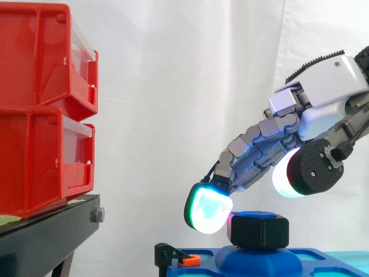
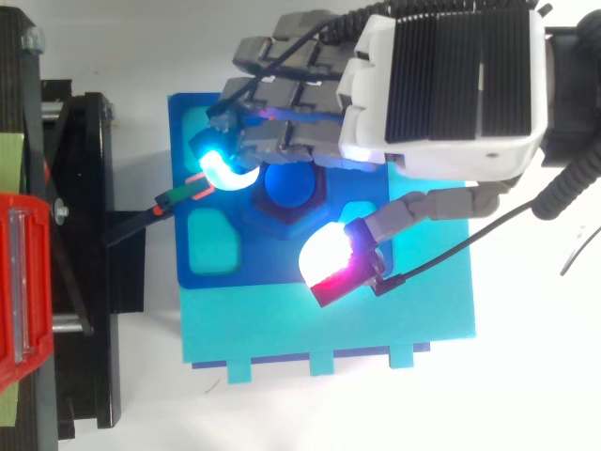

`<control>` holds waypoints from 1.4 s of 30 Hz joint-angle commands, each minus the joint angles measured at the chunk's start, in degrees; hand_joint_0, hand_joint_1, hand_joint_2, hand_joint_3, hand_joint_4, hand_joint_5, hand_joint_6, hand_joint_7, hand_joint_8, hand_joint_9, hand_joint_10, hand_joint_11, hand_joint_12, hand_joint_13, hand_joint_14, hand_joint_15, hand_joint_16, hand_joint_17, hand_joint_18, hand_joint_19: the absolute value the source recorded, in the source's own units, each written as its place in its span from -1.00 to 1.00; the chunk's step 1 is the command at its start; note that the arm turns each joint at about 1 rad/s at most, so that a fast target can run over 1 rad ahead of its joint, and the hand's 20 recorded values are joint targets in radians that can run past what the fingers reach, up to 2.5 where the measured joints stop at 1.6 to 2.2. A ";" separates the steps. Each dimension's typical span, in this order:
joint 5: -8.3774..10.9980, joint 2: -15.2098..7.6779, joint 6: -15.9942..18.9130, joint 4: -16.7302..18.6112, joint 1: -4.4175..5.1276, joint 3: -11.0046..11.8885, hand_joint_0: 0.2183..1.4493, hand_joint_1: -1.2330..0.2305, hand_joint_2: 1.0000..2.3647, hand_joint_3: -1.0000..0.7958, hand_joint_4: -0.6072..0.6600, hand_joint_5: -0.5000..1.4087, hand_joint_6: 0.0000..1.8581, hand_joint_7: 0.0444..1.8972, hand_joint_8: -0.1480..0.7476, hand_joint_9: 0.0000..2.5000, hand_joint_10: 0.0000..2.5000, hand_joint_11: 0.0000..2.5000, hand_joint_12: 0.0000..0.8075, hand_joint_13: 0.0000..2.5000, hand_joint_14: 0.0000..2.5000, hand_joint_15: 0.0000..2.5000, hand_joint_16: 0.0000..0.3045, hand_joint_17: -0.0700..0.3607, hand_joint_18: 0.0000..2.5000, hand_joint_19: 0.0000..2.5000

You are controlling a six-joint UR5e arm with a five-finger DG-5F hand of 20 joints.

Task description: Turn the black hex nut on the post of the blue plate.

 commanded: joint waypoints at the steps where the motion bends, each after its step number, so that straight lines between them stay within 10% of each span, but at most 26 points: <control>1: -0.05 0.00 -0.22 -0.58 -0.33 0.01 -0.60 0.17 -1.00 -0.44 0.22 -0.71 -0.46 -0.43 -0.16 -0.77 -1.00 -1.00 -0.02 -0.78 -1.00 -1.00 -0.60 -0.04 -0.76 -0.93; 25: -0.05 1.14 -1.18 -2.07 -0.33 3.35 -0.59 0.16 -1.00 -0.44 0.23 -0.70 -0.46 -0.41 -0.13 -0.74 -1.00 -1.00 -0.01 -0.72 -1.00 -1.00 -0.60 -0.03 -0.70 -0.90; 33: -0.22 1.05 5.76 4.43 0.37 3.26 -0.59 0.16 -1.00 -0.44 0.25 -0.70 -0.46 -0.41 -0.12 -0.73 -1.00 -1.00 -0.02 -0.71 -1.00 -1.00 -0.60 -0.04 -0.68 -0.89; 42: 0.04 1.05 6.02 4.26 0.98 2.12 -0.59 0.16 -1.00 -0.44 0.25 -0.69 -0.46 -0.41 -0.11 -0.71 -1.00 -1.00 -0.01 -0.69 -1.00 -1.00 -0.60 -0.03 -0.65 -0.89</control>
